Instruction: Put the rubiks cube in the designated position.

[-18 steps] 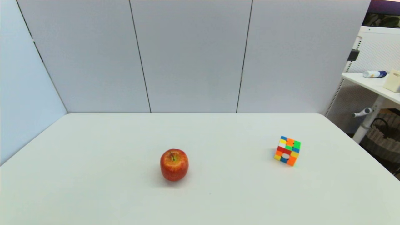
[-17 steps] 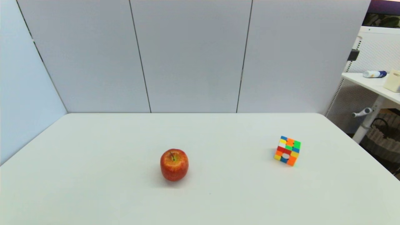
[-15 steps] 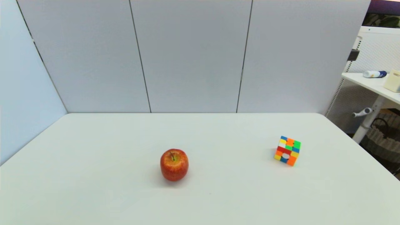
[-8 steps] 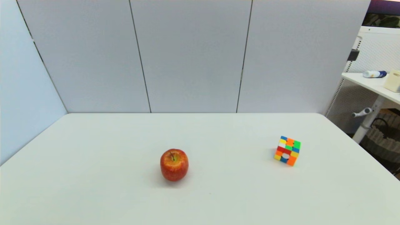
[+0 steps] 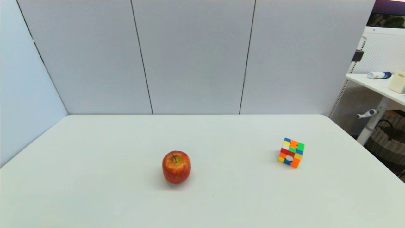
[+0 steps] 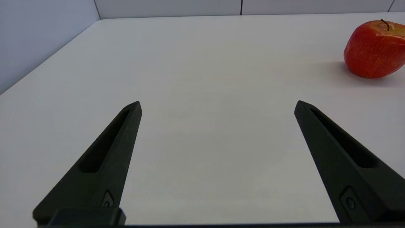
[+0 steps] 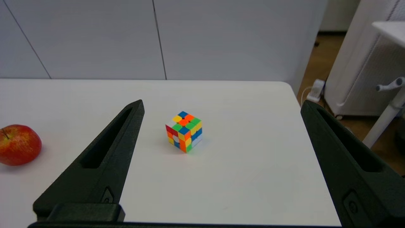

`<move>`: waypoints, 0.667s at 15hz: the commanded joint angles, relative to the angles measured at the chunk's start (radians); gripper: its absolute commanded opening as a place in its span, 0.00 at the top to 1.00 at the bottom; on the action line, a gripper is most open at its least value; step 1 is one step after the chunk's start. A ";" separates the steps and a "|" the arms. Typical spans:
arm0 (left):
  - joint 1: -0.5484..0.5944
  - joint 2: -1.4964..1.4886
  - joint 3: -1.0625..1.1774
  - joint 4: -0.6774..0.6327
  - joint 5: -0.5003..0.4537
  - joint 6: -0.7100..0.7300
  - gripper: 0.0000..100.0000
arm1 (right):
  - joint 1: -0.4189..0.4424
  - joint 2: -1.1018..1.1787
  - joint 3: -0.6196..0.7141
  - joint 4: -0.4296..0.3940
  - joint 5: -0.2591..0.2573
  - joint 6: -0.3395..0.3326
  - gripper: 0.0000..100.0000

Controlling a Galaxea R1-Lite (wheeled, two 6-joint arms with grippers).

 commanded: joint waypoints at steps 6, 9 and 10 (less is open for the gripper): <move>0.000 0.000 0.000 0.000 0.000 -0.003 0.00 | 0.236 0.866 -0.652 0.119 0.023 -0.005 0.00; 0.000 0.000 0.000 -0.001 0.000 -0.003 0.00 | 0.227 1.004 -0.687 0.120 0.079 -0.055 0.00; 0.000 0.000 0.000 0.000 0.000 -0.003 0.00 | 0.224 1.049 -0.687 0.122 0.086 -0.083 0.00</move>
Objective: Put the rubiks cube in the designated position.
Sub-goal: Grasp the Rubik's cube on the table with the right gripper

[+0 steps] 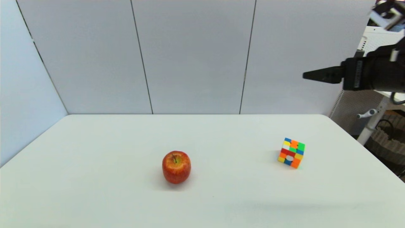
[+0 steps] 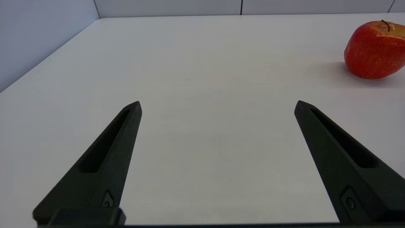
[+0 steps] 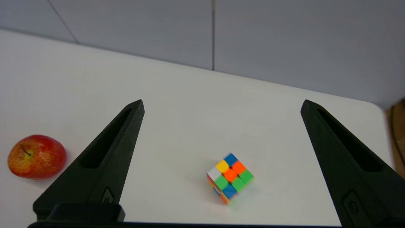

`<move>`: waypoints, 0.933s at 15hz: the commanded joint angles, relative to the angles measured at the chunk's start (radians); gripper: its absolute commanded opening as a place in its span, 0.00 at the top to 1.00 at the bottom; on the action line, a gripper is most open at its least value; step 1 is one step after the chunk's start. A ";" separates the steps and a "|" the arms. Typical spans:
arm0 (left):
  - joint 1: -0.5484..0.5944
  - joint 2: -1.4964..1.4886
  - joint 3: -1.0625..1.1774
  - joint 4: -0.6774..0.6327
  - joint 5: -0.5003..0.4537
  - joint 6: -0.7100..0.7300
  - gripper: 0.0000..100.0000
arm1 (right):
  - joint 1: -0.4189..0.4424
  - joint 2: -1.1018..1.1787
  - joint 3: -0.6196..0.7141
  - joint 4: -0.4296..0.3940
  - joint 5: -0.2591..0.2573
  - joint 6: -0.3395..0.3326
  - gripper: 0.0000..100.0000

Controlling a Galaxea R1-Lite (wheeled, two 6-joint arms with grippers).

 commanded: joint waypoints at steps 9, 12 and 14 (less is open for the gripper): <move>0.000 0.000 0.000 0.001 0.000 0.000 0.00 | 0.066 0.420 -0.235 0.451 -0.097 0.307 0.00; 0.000 0.000 0.000 0.001 0.000 0.000 0.00 | 0.083 0.466 -0.321 0.629 -0.100 0.485 0.00; 0.000 0.000 0.000 0.001 0.000 0.000 0.00 | 0.083 0.513 -0.388 0.664 -0.100 0.591 0.00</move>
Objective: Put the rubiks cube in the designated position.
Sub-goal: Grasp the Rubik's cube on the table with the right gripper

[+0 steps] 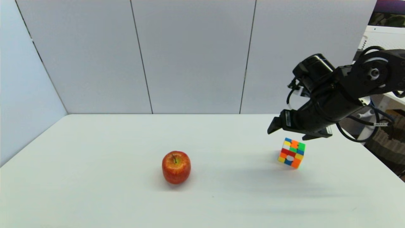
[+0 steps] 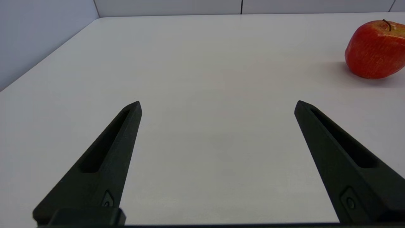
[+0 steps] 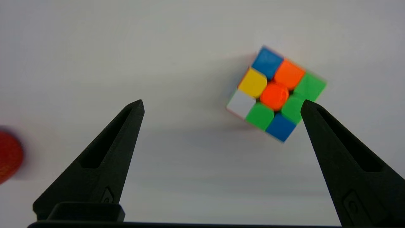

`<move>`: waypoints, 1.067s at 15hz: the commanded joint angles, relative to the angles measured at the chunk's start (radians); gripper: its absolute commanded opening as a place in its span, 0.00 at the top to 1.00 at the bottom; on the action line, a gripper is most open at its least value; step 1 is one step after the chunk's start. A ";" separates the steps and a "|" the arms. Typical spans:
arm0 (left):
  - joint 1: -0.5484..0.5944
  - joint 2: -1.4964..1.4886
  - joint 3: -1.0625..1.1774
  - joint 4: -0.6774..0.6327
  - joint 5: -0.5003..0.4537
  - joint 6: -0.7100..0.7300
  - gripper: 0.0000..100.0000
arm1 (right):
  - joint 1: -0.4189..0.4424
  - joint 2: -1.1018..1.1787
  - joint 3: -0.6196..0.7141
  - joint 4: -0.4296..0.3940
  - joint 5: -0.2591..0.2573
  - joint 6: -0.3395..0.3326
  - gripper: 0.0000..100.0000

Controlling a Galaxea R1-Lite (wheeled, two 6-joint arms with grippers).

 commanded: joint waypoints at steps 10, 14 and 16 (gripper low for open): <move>0.000 0.000 0.000 0.000 0.000 0.000 0.00 | -0.089 0.183 -0.180 0.189 -0.038 0.196 0.00; 0.000 0.000 0.000 -0.002 0.000 0.000 0.00 | -0.089 0.195 -0.206 0.278 -0.035 0.254 0.00; 0.000 0.000 0.000 0.000 0.000 0.000 0.00 | -0.089 0.206 -0.208 0.276 -0.032 0.254 0.00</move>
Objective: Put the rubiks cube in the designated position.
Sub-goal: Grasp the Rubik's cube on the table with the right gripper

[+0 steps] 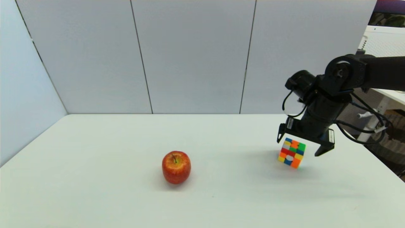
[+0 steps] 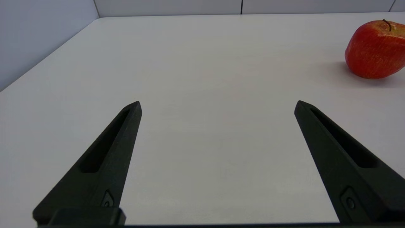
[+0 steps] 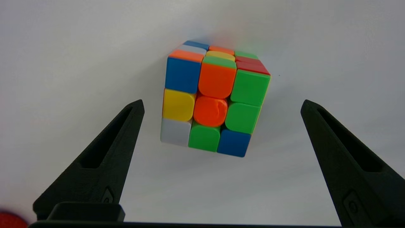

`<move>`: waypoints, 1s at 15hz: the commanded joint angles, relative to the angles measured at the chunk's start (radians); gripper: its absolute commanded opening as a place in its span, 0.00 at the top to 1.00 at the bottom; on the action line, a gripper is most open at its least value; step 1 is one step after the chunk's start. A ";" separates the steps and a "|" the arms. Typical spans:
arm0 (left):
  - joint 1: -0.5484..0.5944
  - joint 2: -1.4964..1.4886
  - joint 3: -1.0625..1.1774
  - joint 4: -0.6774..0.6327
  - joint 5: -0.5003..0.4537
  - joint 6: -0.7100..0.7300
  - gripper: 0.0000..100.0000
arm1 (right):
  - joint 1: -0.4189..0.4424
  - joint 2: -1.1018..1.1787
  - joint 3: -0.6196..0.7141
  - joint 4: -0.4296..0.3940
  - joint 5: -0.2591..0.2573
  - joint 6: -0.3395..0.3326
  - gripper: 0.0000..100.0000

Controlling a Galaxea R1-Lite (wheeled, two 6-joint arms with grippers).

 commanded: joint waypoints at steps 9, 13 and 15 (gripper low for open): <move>0.000 0.000 0.000 0.001 0.000 0.000 0.00 | 0.001 0.096 -0.060 0.004 0.006 0.009 0.00; 0.000 0.000 0.000 0.001 0.000 0.000 0.00 | 0.004 0.108 -0.060 0.004 0.008 0.009 0.00; 0.000 0.000 0.000 -0.001 0.000 0.000 0.00 | 0.004 0.119 -0.060 0.004 0.011 0.009 0.00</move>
